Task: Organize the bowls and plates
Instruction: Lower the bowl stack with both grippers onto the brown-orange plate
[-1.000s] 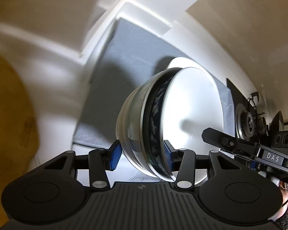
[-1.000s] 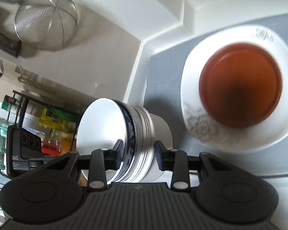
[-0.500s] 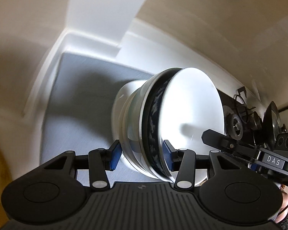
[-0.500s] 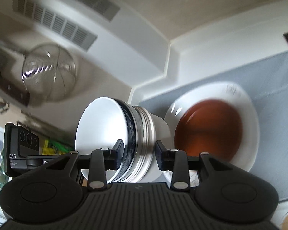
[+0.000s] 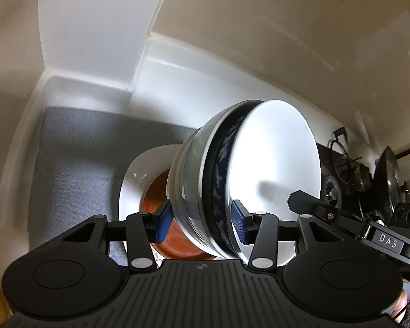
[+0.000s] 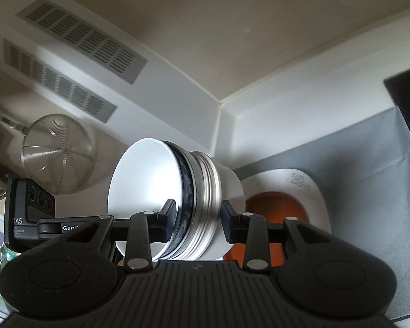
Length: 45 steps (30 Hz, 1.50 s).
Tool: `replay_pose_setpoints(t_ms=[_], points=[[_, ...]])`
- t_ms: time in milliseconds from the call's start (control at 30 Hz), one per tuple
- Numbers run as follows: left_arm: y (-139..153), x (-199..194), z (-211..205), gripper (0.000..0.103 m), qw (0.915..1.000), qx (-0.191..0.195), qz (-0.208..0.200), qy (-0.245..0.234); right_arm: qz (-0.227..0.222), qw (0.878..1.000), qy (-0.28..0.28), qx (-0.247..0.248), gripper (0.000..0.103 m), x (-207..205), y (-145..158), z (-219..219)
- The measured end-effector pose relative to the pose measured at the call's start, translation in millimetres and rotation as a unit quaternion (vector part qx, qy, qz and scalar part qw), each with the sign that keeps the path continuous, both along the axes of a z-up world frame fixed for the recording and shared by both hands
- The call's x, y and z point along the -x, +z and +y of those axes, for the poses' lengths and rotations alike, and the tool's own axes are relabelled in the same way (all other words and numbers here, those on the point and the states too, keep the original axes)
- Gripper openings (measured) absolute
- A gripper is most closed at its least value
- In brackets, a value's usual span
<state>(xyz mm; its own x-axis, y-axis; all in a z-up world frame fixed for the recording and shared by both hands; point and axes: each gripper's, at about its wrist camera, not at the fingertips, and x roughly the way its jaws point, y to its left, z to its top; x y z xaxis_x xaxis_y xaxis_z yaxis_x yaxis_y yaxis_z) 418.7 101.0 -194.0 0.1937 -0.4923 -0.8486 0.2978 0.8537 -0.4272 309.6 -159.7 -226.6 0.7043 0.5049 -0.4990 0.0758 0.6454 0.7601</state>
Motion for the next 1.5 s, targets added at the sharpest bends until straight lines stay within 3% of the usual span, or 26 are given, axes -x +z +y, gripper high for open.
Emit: replay_pose_setpoints(t_ms=[267, 467, 633, 800, 933, 1000, 1067, 1100, 1133, 1200, 1267, 1333, 1433, 1500], points=[[-50, -4, -8, 0.049, 0.9992, -0.017, 0.036, 0.002, 0.038, 0.999, -0.007, -0.008, 0.039, 0, -50, -1], [-73, -7, -13, 0.049, 0.9989, -0.026, 0.04, 0.002, 0.058, 0.998, -0.009, -0.006, 0.04, -4, -73, -1], [-86, 0, -21, 0.049, 0.9993, -0.027, 0.027, 0.0, 0.06, 0.998, -0.014, -0.003, 0.04, -2, -84, -1], [-85, 11, -33, 0.049, 0.9985, -0.052, -0.014, -0.014, 0.064, 0.998, -0.019, 0.004, 0.039, 1, -93, 2], [-90, 16, -31, 0.046, 0.9989, -0.041, -0.018, -0.011, 0.074, 0.996, -0.041, 0.002, 0.036, 9, -96, 2], [-83, 24, -28, 0.049, 0.998, -0.045, -0.044, -0.008, 0.083, 0.995, -0.051, 0.028, 0.037, 14, -88, 6], [-69, 35, -28, 0.062, 0.994, -0.058, -0.092, -0.007, 0.08, 0.992, -0.057, 0.084, 0.038, 21, -71, 15], [-62, 41, -28, 0.074, 0.9914, -0.066, -0.113, -0.006, 0.079, 0.989, -0.058, 0.109, 0.04, 24, -63, 21], [-54, 47, -29, 0.081, 0.988, -0.078, -0.133, -0.005, 0.083, 0.986, -0.062, 0.132, 0.045, 28, -57, 26], [-41, 61, -29, 0.081, 0.9813, -0.096, -0.167, -0.002, 0.089, 0.976, -0.068, 0.184, 0.048, 38, -42, 38], [-29, 74, -26, 0.081, 0.9791, -0.1, -0.177, 0.002, 0.097, 0.964, -0.072, 0.236, 0.058, 49, -30, 52], [-17, 89, -22, 0.084, 0.9792, -0.098, -0.177, 0.011, 0.106, 0.956, -0.074, 0.264, 0.058, 61, -20, 64], [5, 111, -17, 0.088, 0.9792, -0.097, -0.176, 0.027, 0.126, 0.952, -0.059, 0.272, 0.06, 77, -4, 80], [23, 132, -15, 0.091, 0.9783, -0.105, -0.174, 0.042, 0.119, 0.955, -0.047, 0.269, 0.068, 91, 10, 88]])
